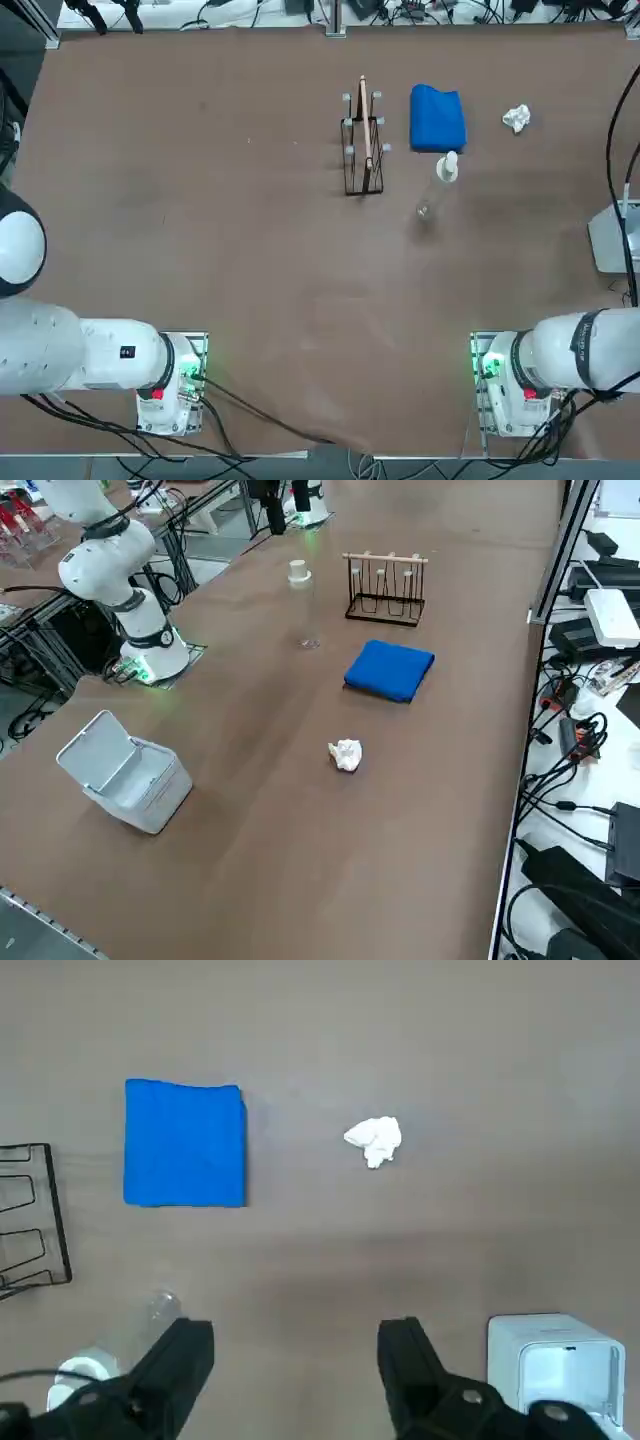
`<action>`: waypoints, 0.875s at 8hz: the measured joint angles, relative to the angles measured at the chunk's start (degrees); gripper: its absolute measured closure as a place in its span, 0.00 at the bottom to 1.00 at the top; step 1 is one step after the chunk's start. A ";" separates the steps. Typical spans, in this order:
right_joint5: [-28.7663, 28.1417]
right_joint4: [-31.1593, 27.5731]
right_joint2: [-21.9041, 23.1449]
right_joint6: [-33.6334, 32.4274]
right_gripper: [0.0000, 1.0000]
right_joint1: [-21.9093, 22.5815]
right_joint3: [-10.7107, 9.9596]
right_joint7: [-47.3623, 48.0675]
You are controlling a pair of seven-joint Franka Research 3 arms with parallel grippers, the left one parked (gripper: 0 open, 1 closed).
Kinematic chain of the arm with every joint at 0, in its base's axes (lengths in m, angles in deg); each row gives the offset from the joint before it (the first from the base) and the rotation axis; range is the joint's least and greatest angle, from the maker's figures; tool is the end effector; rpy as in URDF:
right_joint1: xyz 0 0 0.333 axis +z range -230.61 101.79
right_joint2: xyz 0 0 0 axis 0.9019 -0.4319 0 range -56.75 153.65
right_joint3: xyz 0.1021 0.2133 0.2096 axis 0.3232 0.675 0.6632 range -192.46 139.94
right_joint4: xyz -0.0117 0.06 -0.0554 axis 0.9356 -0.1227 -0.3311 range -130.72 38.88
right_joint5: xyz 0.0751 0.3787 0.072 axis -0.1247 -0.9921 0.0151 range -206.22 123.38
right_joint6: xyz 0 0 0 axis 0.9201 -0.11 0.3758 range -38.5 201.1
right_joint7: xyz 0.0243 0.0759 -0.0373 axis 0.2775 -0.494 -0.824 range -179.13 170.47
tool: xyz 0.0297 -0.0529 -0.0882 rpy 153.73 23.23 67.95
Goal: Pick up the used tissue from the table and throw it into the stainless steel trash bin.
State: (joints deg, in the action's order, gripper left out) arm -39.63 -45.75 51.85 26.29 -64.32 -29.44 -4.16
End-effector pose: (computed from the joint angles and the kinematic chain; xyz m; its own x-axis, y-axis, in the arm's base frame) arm 0.5351 -0.0332 0.6458 0.9977 -0.0569 0.0360 -0.0579 -0.9979 0.0277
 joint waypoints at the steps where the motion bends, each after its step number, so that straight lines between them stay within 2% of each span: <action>1: 0.00 -0.01 -0.81 0.13 0.00 -0.10 -0.11 -0.09; 3: 0.02 -0.10 -3.44 1.87 0.00 -0.89 -0.50 -1.21; 7: 0.02 -0.62 -11.49 9.81 0.00 -5.87 -0.91 -13.17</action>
State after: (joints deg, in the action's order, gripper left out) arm -39.62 -46.37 40.37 36.10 -70.19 -30.35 -17.33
